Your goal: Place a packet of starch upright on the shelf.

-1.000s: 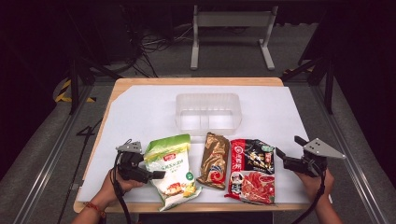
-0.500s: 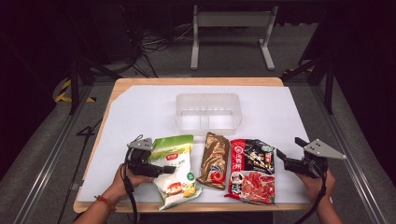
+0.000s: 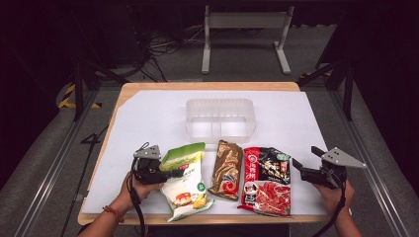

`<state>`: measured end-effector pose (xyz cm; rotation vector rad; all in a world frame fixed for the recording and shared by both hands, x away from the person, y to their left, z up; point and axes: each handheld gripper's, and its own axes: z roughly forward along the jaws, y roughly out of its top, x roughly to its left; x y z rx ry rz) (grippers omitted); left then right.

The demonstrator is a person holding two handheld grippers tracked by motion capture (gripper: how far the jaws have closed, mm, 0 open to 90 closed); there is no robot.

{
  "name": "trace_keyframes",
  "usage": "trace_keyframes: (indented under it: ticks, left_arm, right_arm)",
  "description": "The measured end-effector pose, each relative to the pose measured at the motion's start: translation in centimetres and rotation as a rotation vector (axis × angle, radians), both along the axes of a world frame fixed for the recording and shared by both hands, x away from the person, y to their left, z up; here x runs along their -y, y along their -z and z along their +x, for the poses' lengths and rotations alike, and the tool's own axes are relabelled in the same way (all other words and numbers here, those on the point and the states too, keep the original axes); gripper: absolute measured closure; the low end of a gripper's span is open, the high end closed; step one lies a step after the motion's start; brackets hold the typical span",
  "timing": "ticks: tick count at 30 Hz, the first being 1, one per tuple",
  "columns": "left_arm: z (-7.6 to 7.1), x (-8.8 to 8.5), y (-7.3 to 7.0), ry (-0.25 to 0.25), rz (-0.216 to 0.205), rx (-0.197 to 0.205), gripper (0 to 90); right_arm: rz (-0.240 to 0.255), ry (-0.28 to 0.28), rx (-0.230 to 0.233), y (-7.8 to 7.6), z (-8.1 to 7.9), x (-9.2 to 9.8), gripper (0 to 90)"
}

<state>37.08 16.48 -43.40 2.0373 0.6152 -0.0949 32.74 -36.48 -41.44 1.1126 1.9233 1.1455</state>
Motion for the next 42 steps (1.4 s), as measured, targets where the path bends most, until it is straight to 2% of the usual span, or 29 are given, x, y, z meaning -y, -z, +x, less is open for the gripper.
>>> trace_keyframes:
  ticks: [3,6,9,11,14,17,19,21,23,27,31,36,37,41,42]
  left_arm:
    - [-0.4,-0.1,0.0,-0.022,-0.009,0.017,85.9]
    - [-1.0,-0.1,-0.4,-0.028,-0.023,0.056,89.1]
    - [-1.6,-0.4,-1.0,-0.043,-0.048,0.094,89.3]
    - [-2.0,-0.8,-1.6,-0.052,-0.084,0.108,89.5]
    - [-2.4,-1.1,-2.5,-0.066,-0.093,0.156,89.6]
    - [-2.7,-1.3,-3.1,-0.086,-0.103,0.178,89.6]
    - [-3.1,-1.4,-3.6,-0.102,-0.102,0.218,89.7]
    - [-3.1,-1.4,-3.9,-0.099,-0.111,0.219,89.7]
    - [-3.5,-1.2,-4.5,-0.112,-0.106,0.277,89.7]
    - [-3.6,-0.8,-5.3,-0.123,-0.106,0.308,89.7]
    - [-3.5,-0.6,-5.8,-0.144,-0.083,0.341,89.7]
    - [-3.6,-1.1,-7.0,-0.172,-0.118,0.365,89.7]
    - [-3.7,-1.0,-7.4,-0.179,-0.113,0.383,89.8]
    - [-3.5,-0.7,-8.4,-0.185,-0.137,0.396,89.8]
    - [-3.1,-0.4,-9.3,-0.196,-0.155,0.411,89.8]
  right_arm:
    - [0.000,0.001,-0.001,0.1,0.0,0.0,16.9]
    - [0.008,0.006,-0.002,0.1,0.0,0.2,16.8]
    - [0.011,0.007,-0.004,0.2,0.1,0.3,16.8]
    - [0.014,0.006,-0.004,0.2,0.1,0.3,16.8]
    - [0.007,0.006,0.004,0.2,0.0,0.3,16.9]
    - [0.003,0.006,0.001,0.2,0.0,0.2,16.8]
    - [0.004,0.006,0.001,0.2,0.0,0.2,16.9]
    - [0.003,0.007,0.001,0.2,0.0,0.3,16.8]
    - [0.009,0.012,-0.005,0.3,0.0,0.4,16.8]
    - [0.021,0.019,-0.015,0.5,0.1,0.7,16.8]
    - [0.015,0.022,-0.010,0.5,0.1,0.7,16.9]
    - [0.020,0.021,-0.012,0.5,0.1,0.7,16.7]
    - [0.023,0.020,-0.011,0.5,0.1,0.7,16.6]
    - [0.020,0.022,-0.005,0.5,0.0,0.8,16.6]
    - [0.020,0.021,-0.006,0.5,0.0,0.8,16.6]
